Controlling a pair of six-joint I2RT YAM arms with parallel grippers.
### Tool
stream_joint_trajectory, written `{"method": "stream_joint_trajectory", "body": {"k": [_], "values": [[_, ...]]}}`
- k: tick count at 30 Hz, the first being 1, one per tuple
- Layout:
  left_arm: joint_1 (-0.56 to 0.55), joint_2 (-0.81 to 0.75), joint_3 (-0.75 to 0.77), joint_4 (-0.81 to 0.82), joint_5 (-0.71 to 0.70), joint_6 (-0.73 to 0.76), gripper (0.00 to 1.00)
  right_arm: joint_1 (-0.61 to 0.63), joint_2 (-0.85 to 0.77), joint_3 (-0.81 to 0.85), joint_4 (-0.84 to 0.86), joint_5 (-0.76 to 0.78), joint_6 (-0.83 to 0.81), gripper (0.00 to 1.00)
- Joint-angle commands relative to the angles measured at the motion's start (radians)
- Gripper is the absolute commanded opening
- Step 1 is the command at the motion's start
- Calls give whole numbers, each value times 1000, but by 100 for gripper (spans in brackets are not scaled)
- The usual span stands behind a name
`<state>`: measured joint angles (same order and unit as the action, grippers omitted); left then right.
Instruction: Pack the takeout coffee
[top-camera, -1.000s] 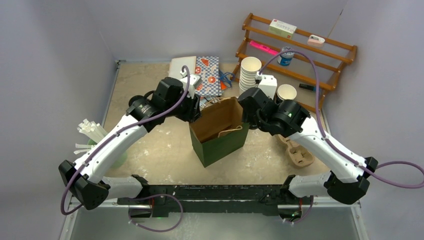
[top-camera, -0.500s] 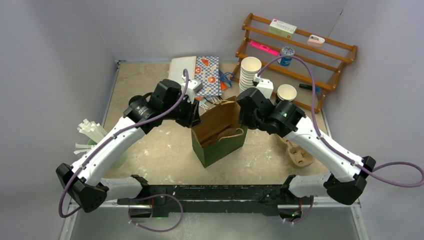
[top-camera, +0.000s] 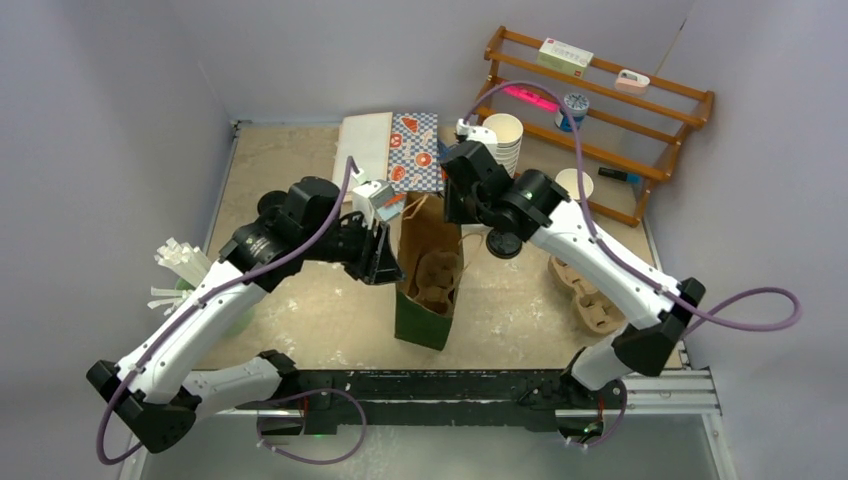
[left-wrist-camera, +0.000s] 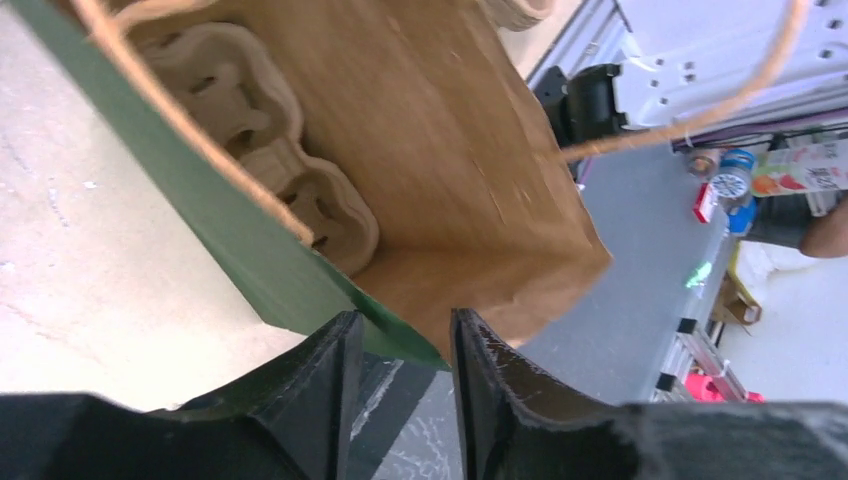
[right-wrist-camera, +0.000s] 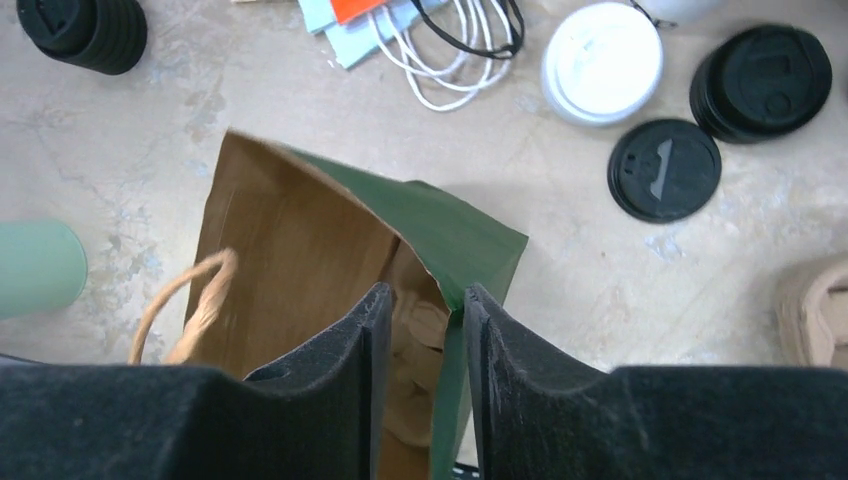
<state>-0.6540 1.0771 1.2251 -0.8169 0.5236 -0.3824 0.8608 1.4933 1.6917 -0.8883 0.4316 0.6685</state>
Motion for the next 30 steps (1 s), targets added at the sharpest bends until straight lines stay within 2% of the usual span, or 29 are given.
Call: {"method": "stream_joint_trajectory", "body": {"k": [1, 3, 6, 8, 10, 12, 15, 19, 24, 30], "values": [[-1, -52, -3, 27, 87, -41, 43, -5, 81, 129, 27, -53, -86, 36], [-1, -51, 26, -14, 36, -4, 48, -6, 111, 171, 15, -51, -110, 38], [0, -36, 113, -118, -231, 30, 54, -5, 130, 213, -29, -14, -123, 50], [2, -26, 150, -140, -384, 37, 62, -5, 128, 214, -56, 12, -131, 60], [2, -8, 172, -125, -463, 39, 69, -5, 118, 194, -70, 37, -136, 67], [2, 16, 181, -95, -492, 38, 73, -5, 99, 164, -74, 68, -135, 67], [2, 49, 180, -33, -478, 21, 77, -5, 56, 101, -84, 87, -121, 63], [2, 85, 165, 49, -343, -8, 78, -5, -6, 16, -83, 88, -99, 59], [2, 137, 134, 97, -244, -23, 78, -6, -52, -49, -70, 85, -83, 55], [2, 168, 115, 100, -286, -23, 57, -5, -39, -60, -40, 62, -77, 28]]}}
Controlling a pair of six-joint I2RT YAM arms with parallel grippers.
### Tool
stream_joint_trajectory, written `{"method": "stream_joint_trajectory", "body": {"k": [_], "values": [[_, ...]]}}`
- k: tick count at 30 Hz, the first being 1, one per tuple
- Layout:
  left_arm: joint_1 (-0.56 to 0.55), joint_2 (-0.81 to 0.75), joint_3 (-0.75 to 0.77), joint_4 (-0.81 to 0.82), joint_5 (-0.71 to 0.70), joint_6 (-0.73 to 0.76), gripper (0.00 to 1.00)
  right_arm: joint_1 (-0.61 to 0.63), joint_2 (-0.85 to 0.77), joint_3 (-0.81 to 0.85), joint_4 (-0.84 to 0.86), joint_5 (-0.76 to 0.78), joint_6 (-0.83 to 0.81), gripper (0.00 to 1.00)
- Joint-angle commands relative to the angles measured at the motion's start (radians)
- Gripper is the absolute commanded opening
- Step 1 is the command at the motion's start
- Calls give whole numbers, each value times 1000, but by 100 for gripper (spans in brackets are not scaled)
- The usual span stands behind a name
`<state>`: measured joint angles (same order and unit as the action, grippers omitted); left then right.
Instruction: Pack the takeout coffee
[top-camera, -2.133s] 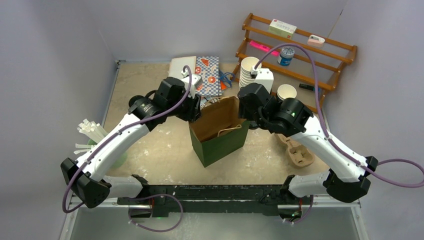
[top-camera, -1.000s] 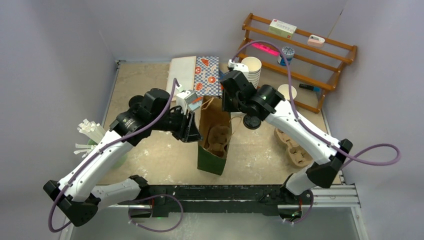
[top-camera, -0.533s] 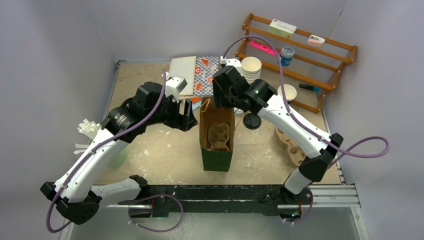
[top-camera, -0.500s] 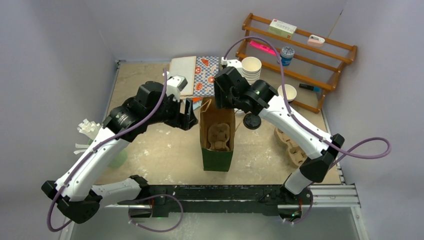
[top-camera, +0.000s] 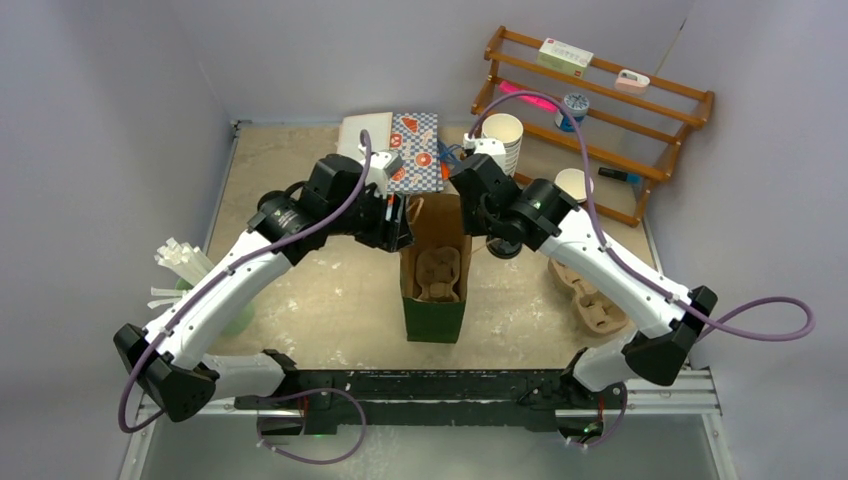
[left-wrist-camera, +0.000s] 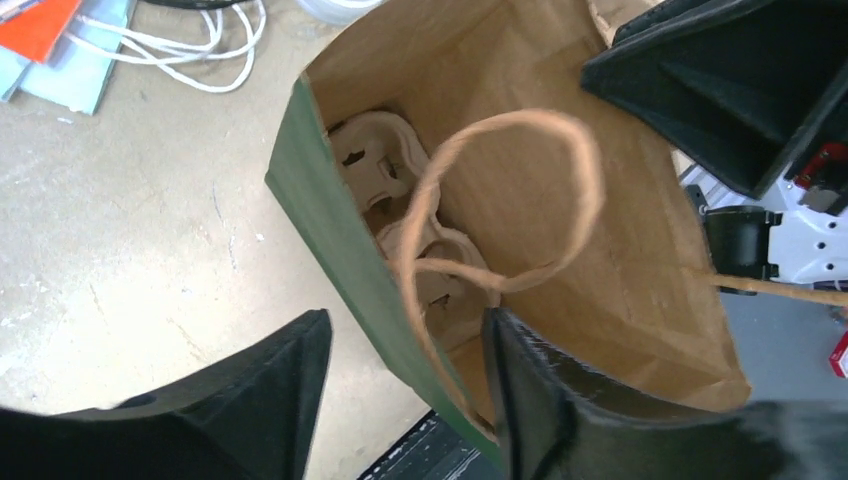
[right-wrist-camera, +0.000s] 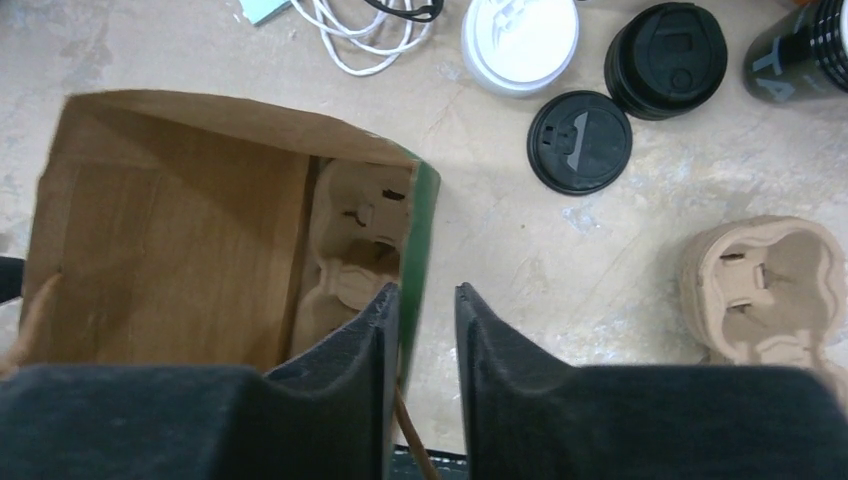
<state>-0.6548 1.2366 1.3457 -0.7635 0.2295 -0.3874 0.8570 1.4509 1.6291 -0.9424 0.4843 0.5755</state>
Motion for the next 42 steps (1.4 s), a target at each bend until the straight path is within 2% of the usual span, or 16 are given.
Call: {"method": "stream_joint_trajectory", "body": {"k": [1, 4, 5, 6, 11, 16, 22, 27, 33, 34, 36, 37, 39, 42], "values": [[2, 10, -7, 48, 0, -18, 49, -1, 10, 11, 19, 6, 17, 21], [3, 2, 4, 28, -93, -7, 17, -1, 34, 47, 38, -4, 16, 3], [3, -3, 12, 13, -137, -1, 5, -2, 43, 61, 47, -10, 11, 0], [3, -9, 20, -3, -183, 4, 0, -2, 56, 79, 59, -17, 6, 0], [6, -31, 51, -76, -348, 31, 0, -1, 170, 227, 112, -32, -49, 0], [31, -33, 57, -100, -442, 29, 0, -3, 290, 371, 116, -53, -54, 0], [89, -40, 101, -134, -449, 38, 0, -7, 442, 548, 118, -104, -64, 0], [184, -37, 96, -129, -469, 79, 0, -24, 516, 636, 202, -204, -111, 0], [281, -8, 73, -62, -548, 90, 0, -74, 580, 702, 296, -303, -132, 16], [291, -2, 70, -50, -561, 89, 0, -81, 592, 730, 287, -310, -140, 25], [302, 13, 69, -25, -602, 94, 0, -96, 600, 762, 265, -298, -162, 58], [303, 20, 70, -8, -630, 97, 0, -104, 583, 754, 270, -292, -179, 65], [304, 35, 87, 21, -672, 99, 0, -138, 534, 707, 284, -265, -197, 71], [304, 57, 146, 19, -684, 102, 19, -236, 445, 612, 296, -272, -187, 70]]}}
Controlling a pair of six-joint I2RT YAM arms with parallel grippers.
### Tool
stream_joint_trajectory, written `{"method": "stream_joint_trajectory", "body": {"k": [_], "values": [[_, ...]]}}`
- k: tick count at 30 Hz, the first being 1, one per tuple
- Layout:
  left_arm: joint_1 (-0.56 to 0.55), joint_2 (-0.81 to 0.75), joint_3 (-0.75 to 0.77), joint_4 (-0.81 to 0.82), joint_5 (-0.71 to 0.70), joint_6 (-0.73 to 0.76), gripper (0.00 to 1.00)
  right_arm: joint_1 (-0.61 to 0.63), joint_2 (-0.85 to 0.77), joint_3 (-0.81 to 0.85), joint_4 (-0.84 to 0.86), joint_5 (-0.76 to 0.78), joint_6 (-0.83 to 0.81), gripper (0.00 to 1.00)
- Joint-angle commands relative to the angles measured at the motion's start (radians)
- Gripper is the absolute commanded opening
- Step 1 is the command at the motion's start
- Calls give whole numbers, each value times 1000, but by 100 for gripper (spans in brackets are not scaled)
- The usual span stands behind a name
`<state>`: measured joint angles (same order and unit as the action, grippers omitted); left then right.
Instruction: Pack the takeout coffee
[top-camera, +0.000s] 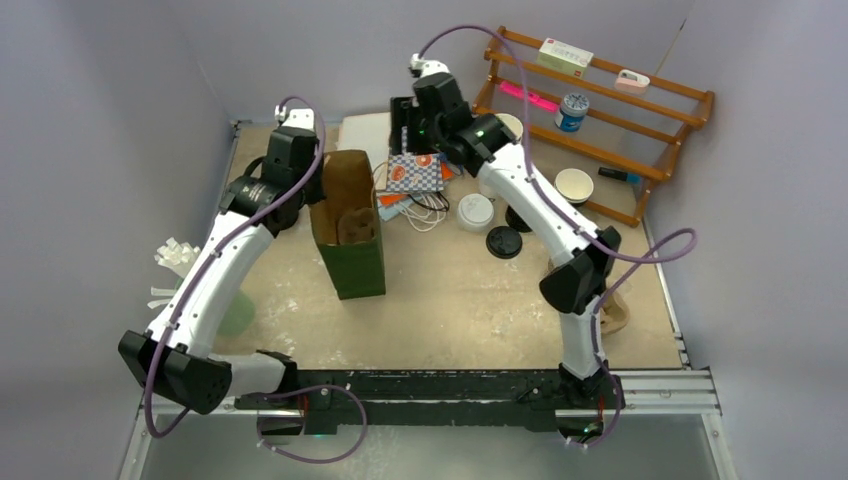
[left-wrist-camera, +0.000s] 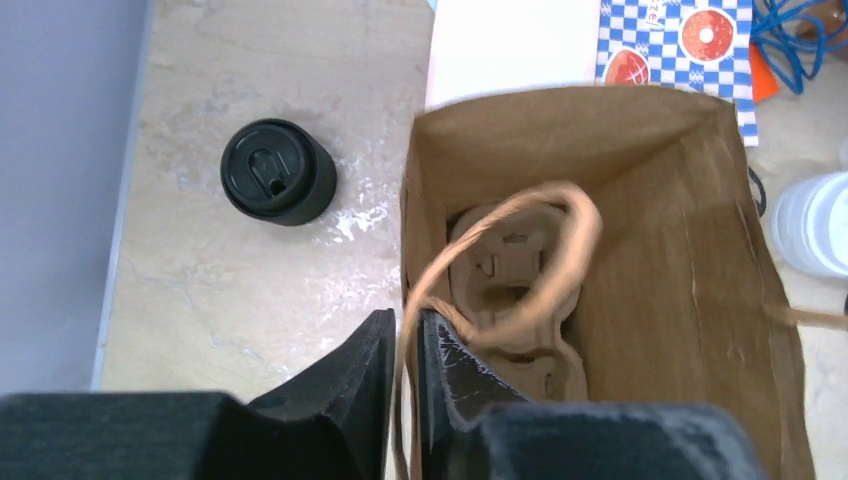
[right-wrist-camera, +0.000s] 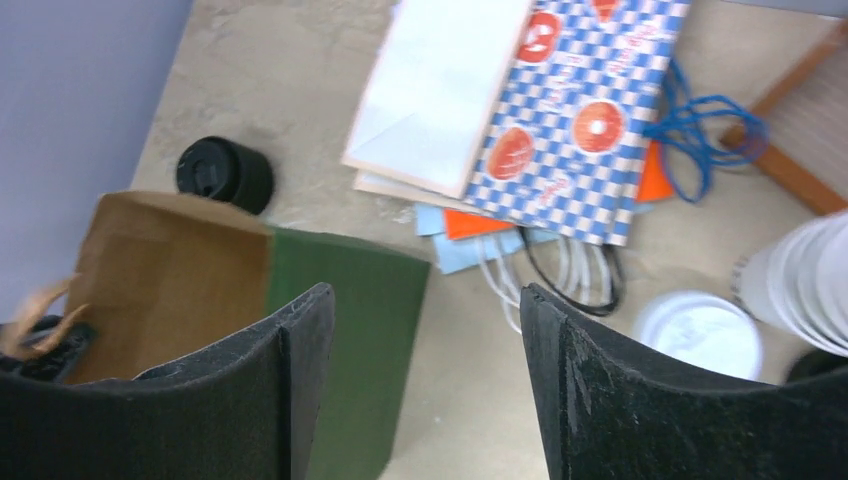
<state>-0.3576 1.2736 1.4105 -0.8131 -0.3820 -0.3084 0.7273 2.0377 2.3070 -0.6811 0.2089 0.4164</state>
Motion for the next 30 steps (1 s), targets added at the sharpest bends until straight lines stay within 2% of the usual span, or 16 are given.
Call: {"method": "stream_joint_trajectory", "body": {"k": [1, 5, 9, 15, 18, 21, 24, 27, 30], "values": [[6, 19, 96, 68, -73, 24, 27, -139, -172, -95, 34, 10, -22, 69], [6, -28, 119, 99, -52, 18, 61, -249, -263, -190, 18, 130, 1, 66], [6, -67, 177, 114, 15, -3, 71, -338, -281, -197, -44, 219, 43, 63], [-25, -31, 266, 264, 335, 81, 71, -453, -277, -233, -67, 152, 76, 57], [-143, 37, 320, 336, 345, 163, 71, -477, -271, -250, -45, 102, 91, 55], [-224, 122, 355, 414, 372, 213, 71, -480, -220, -199, -92, 144, 132, 52], [-243, 178, 340, 537, 466, 220, 62, -480, -186, -184, -108, 165, 156, 47], [-268, 221, 283, 723, 586, 275, 50, -480, -192, -221, -78, 150, 164, 47], [-292, 295, 292, 849, 764, 410, 48, -482, -222, -276, -26, 110, 163, 45]]}}
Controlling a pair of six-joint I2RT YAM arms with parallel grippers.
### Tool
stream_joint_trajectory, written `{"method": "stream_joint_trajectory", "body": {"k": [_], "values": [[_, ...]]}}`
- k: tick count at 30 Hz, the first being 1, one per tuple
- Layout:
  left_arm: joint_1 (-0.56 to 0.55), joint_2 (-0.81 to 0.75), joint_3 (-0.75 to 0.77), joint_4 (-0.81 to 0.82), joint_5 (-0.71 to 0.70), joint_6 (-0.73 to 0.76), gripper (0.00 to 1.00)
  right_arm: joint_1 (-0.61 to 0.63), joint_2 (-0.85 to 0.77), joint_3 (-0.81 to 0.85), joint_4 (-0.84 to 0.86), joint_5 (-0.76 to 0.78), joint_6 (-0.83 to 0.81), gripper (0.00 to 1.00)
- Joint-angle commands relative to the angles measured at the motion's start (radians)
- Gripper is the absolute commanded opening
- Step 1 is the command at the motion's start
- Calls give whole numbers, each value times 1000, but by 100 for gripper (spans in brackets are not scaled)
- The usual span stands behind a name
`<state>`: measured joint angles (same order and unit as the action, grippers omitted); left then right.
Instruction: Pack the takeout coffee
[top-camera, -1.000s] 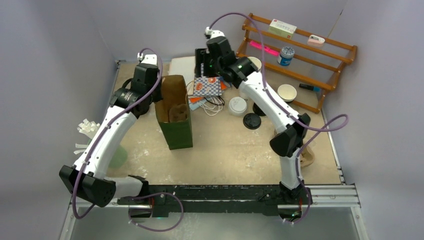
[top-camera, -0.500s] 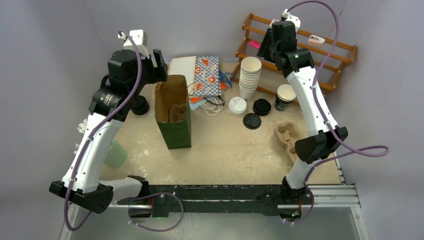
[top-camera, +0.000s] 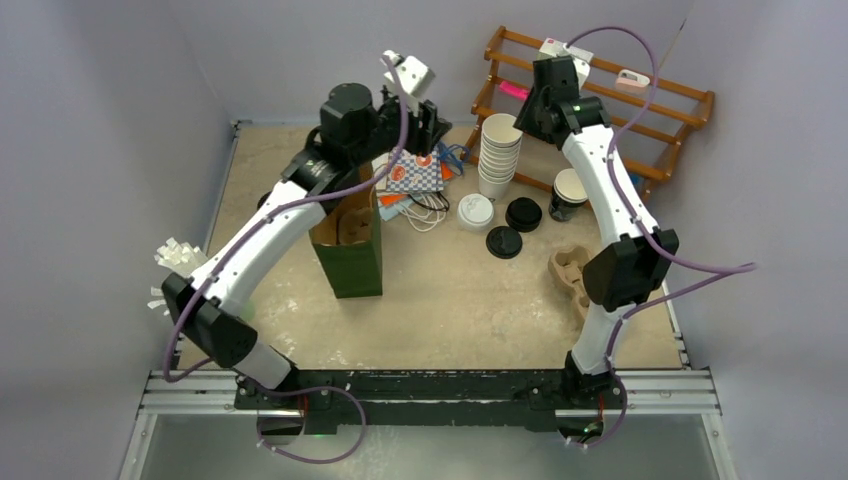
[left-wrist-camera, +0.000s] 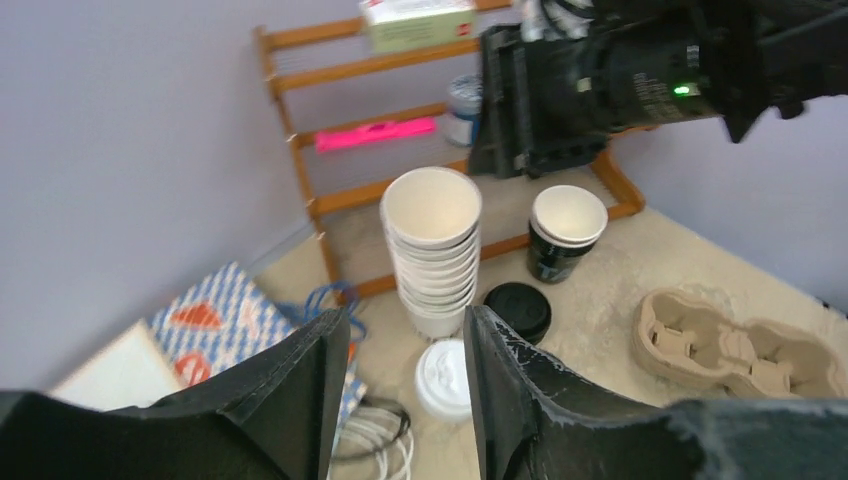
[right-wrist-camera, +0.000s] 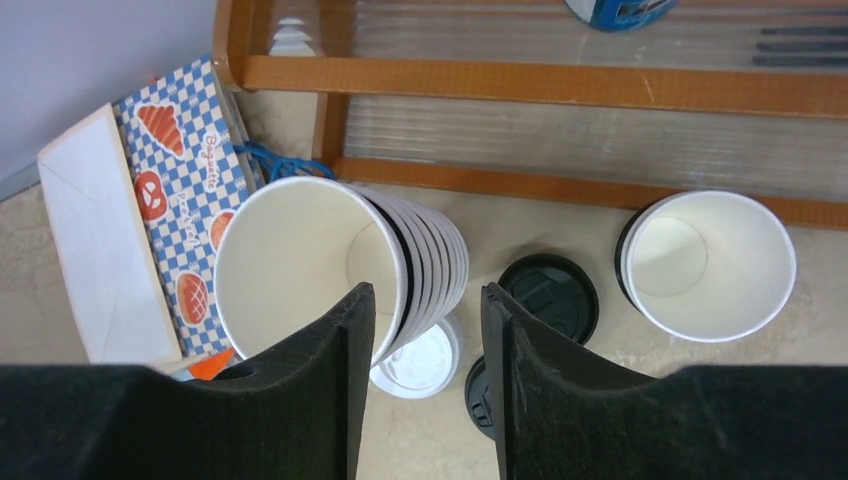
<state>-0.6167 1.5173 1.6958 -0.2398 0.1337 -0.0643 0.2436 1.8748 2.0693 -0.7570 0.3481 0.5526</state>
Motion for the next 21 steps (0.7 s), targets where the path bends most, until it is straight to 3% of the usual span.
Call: {"method": "stream_joint_trajectory", "body": {"k": [1, 4, 8, 14, 21], "values": [[-45, 85, 30, 279, 265, 195, 49, 0, -74, -63, 75, -50, 24, 45], [-55, 181, 97, 295, 311, 252, 54, -3, -79, -75, 94, -74, 26, 45], [-61, 266, 136, 291, 382, 410, 53, -5, -36, -19, 50, -80, 39, 43], [-66, 325, 154, 263, 284, 572, 54, -6, -22, -18, 57, -61, 39, 42], [-65, 379, 177, 296, 172, 491, 56, -6, 13, -12, 63, -75, 34, 40]]}}
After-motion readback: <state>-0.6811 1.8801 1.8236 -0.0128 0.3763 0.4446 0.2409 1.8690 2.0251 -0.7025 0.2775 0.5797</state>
